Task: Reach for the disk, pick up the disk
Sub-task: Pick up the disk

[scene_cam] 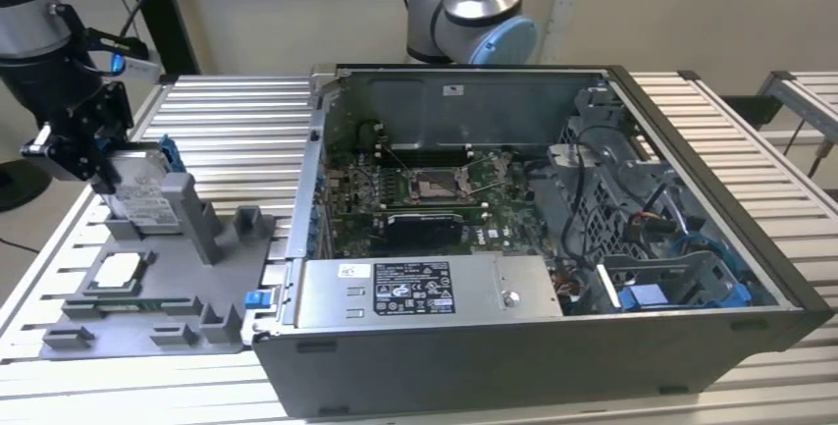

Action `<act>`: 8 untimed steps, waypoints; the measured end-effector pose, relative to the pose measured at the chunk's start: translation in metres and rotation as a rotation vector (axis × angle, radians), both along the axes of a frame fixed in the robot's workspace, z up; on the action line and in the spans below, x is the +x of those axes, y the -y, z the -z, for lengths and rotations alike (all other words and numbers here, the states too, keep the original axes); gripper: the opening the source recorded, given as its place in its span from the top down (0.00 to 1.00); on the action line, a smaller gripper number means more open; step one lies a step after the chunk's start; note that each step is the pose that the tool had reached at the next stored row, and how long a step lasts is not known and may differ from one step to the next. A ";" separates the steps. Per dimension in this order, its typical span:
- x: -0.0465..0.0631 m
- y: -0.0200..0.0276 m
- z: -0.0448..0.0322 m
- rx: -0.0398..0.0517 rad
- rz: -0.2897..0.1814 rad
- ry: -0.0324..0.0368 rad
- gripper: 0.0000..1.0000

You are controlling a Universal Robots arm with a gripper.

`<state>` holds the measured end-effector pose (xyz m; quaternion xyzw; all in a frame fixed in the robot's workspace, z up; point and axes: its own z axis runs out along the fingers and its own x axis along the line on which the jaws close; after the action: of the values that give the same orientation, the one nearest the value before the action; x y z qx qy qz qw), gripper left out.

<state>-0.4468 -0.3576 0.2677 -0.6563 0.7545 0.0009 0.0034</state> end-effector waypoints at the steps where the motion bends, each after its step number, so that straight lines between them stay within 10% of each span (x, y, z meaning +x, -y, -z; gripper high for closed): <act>1: 0.000 0.0000 0.0019 0.0000 0.000 0.0001 0.00; 8: 0.000 0.0002 0.0077 0.0008 0.000 -0.0002 0.00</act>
<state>-0.4468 -0.3578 0.2599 -0.6563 0.7545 0.0013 0.0036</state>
